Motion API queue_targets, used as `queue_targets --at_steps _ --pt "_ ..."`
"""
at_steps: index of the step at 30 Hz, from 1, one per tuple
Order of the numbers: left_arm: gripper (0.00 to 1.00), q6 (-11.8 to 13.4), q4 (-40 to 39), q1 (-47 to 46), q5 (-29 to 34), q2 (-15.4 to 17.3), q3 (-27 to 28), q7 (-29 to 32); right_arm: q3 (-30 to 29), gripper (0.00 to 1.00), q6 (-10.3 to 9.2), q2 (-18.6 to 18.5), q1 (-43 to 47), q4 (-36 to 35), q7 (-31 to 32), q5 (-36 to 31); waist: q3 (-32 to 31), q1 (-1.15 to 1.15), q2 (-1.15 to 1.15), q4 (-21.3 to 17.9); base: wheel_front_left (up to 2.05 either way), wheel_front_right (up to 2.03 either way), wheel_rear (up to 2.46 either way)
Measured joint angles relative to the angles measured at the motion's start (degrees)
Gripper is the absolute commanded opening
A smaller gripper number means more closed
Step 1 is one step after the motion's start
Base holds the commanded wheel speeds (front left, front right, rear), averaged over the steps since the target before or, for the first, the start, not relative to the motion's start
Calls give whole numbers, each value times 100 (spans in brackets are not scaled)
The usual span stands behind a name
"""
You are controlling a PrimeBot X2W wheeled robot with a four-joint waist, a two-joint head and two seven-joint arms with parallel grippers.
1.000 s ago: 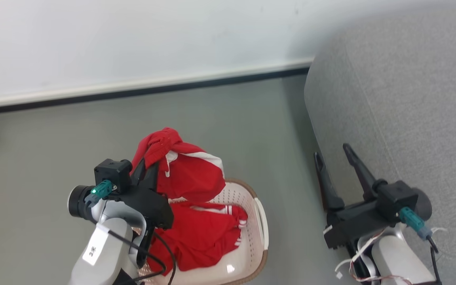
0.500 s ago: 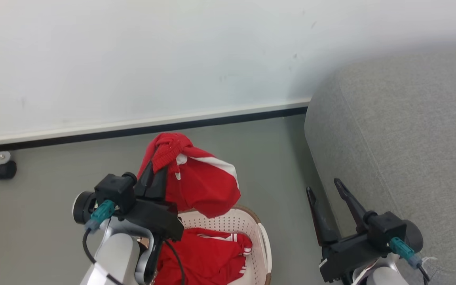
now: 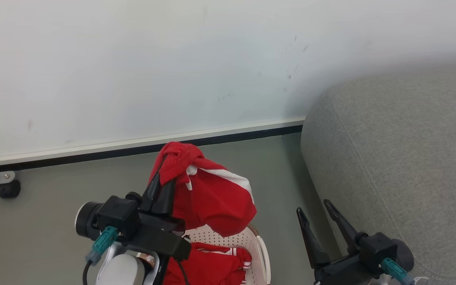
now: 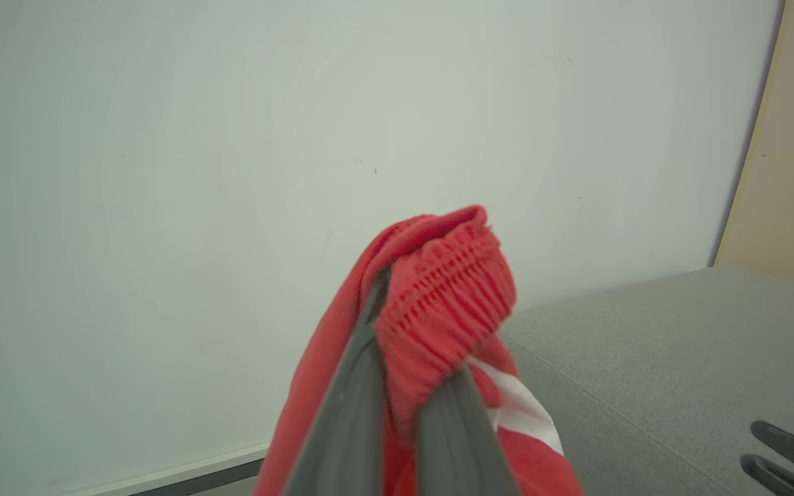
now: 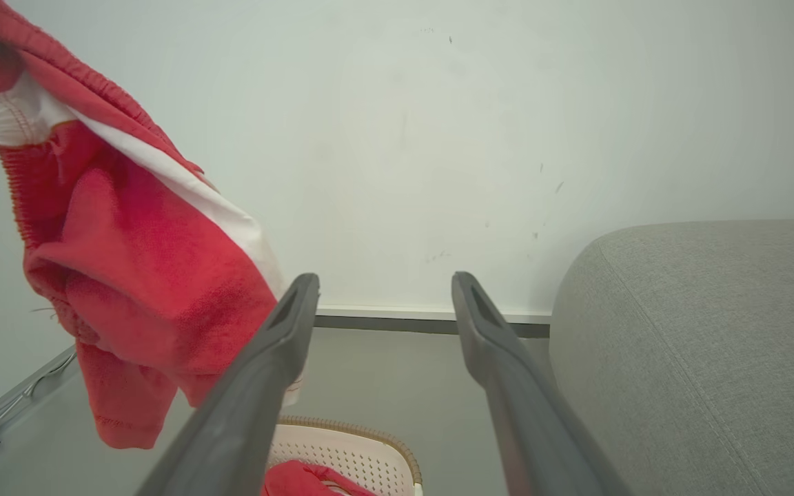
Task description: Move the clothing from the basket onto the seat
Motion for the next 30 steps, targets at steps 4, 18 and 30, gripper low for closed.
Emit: queue_targets --at_steps 4,18,30 --pt "0 49 -222 90 10 32 -15 7 33 100 16 7 16 -52 2 0 6 0 0 -13 0 0 0" --pt "0 152 -717 245 67 94 -91 287 367 100 181 53 4 -314 59 19 56 1 0 -54 0 0 0" --pt "0 192 -886 272 90 93 -190 475 1145 100 396 136 -414 -487 166 89 98 0 0 -31 0 0 0"
